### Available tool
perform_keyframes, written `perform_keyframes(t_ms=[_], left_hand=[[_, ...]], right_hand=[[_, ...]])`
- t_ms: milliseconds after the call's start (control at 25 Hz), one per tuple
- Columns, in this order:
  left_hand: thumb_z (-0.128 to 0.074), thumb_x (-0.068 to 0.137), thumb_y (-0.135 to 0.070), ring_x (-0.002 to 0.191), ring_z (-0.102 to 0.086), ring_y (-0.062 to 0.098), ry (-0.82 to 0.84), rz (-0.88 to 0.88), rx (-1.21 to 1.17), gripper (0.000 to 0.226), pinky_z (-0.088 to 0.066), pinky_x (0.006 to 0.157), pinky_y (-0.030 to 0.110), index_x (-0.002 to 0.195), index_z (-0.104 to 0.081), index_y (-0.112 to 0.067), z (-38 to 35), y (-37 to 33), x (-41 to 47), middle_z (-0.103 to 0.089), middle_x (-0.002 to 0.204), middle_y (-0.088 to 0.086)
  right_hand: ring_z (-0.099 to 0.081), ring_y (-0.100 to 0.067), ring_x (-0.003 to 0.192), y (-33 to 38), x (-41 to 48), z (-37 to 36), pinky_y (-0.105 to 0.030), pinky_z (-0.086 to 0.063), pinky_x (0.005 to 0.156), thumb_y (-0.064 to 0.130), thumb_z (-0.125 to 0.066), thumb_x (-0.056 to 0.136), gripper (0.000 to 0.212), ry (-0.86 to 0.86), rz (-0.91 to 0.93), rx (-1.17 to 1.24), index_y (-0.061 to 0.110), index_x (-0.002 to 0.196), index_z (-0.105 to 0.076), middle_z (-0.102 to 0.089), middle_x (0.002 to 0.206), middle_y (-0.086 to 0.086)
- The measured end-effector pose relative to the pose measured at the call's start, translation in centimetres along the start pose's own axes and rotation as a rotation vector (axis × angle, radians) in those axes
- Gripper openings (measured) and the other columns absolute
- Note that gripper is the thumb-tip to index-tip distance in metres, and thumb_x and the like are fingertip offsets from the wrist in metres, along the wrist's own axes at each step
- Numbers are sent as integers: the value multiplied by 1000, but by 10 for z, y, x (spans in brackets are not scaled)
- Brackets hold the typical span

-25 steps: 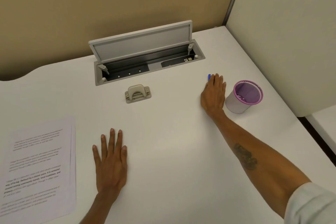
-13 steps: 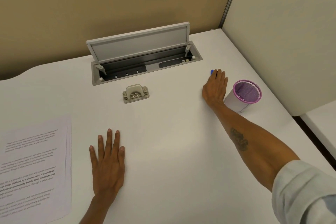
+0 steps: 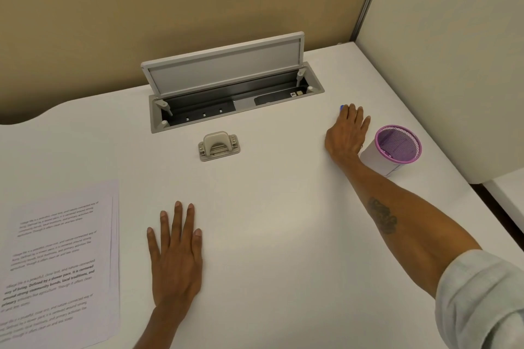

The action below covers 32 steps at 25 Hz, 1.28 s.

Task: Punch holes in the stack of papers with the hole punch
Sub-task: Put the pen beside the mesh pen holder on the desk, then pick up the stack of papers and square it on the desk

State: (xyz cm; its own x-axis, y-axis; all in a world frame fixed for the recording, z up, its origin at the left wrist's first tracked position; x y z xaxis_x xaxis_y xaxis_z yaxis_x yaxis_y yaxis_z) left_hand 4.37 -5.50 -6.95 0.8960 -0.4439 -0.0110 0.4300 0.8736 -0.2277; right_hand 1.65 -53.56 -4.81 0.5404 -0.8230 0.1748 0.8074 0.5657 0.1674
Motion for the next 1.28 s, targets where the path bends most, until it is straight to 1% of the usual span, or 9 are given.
perform_keyframes(t_ms=[200, 320, 440, 560, 800, 920, 1120, 1200, 1280], left_hand=[[-6, 106, -41, 158, 4, 22, -14, 0, 35, 57, -6, 127, 53, 162, 0, -30, 0, 1, 0, 2, 171, -7], [-7, 106, -40, 158, 5, 22, -19, -1, 50, 57, -6, 127, 53, 162, 0, -30, -1, 0, -1, 2, 171, -6], [-9, 106, -40, 158, 4, 23, -17, 0, 52, 57, -4, 127, 52, 162, -2, -29, -1, 1, 0, 2, 171, -5], [-9, 107, -41, 158, 3, 23, -11, 14, 47, 57, -2, 127, 51, 162, -4, -28, 0, 1, 2, 1, 171, -5], [-12, 108, -40, 158, -2, 29, 35, -10, 87, 57, -4, 125, 53, 162, -8, -25, 0, 4, 4, -2, 171, -1], [-16, 108, -40, 157, -3, 29, 52, -35, 56, 56, -4, 124, 51, 162, -11, -24, 1, 4, -1, -4, 171, 0], [-15, 105, -43, 158, -2, 22, 119, -44, -146, 59, 0, 129, 44, 161, -18, -24, 13, 7, 1, -8, 170, -2], [-16, 103, -41, 157, -12, 20, 104, -32, -266, 61, -7, 129, 41, 158, -28, -19, 26, 15, 1, -18, 168, -1], [-25, 105, -33, 153, -27, 20, 25, 1, -358, 53, -16, 127, 35, 153, -41, -16, 44, 32, -2, -35, 163, 2]], right_hand=[[-20, -39, 151, 5, -4, 7, -54, -10, 124, 10, -35, 103, 52, -53, 20, 22, 0, 153, -29, -30, 160, -21], [-23, -37, 151, 18, -11, 11, -53, -12, 125, 16, -30, 105, 49, -93, 109, 1, 1, 152, -33, -33, 159, -19], [-24, -35, 151, 37, -32, 14, -52, -10, 125, 17, -33, 105, 48, -120, 191, -4, 1, 151, -36, -35, 159, -18], [-25, -35, 150, 53, -63, 19, -51, -10, 124, 20, -33, 107, 48, -99, 221, 33, 1, 150, -37, -36, 158, -18], [-34, -37, 146, 102, -142, 39, -53, -19, 123, 25, -25, 105, 52, -39, 366, 190, -1, 146, -42, -43, 153, -21], [-35, -36, 146, 133, -178, 45, -51, -21, 123, 19, -33, 105, 47, 7, 411, 264, -2, 146, -43, -45, 152, -21], [-43, -34, 140, 178, -238, 46, -45, -29, 118, 8, -44, 102, 42, 155, 391, 478, -1, 144, -46, -50, 148, -18], [-45, -31, 137, 195, -261, 49, -41, -33, 115, 6, -45, 101, 42, 239, 339, 616, 3, 143, -47, -52, 145, -14], [-48, -24, 131, 214, -284, 54, -35, -36, 112, 5, -44, 101, 42, 333, 277, 739, 8, 142, -48, -54, 143, -7]])
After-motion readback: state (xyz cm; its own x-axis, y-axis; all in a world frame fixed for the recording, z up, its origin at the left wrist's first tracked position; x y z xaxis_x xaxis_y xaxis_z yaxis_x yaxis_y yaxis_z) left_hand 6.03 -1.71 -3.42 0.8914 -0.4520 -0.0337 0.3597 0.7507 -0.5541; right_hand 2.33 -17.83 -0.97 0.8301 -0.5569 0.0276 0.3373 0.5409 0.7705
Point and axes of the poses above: each hand's wrist, its own x-axis towards the middle knuckle, its own z-axis out of the back of the hand, y = z × x, the point moved 8 cm from there along x, towards the middle knuckle
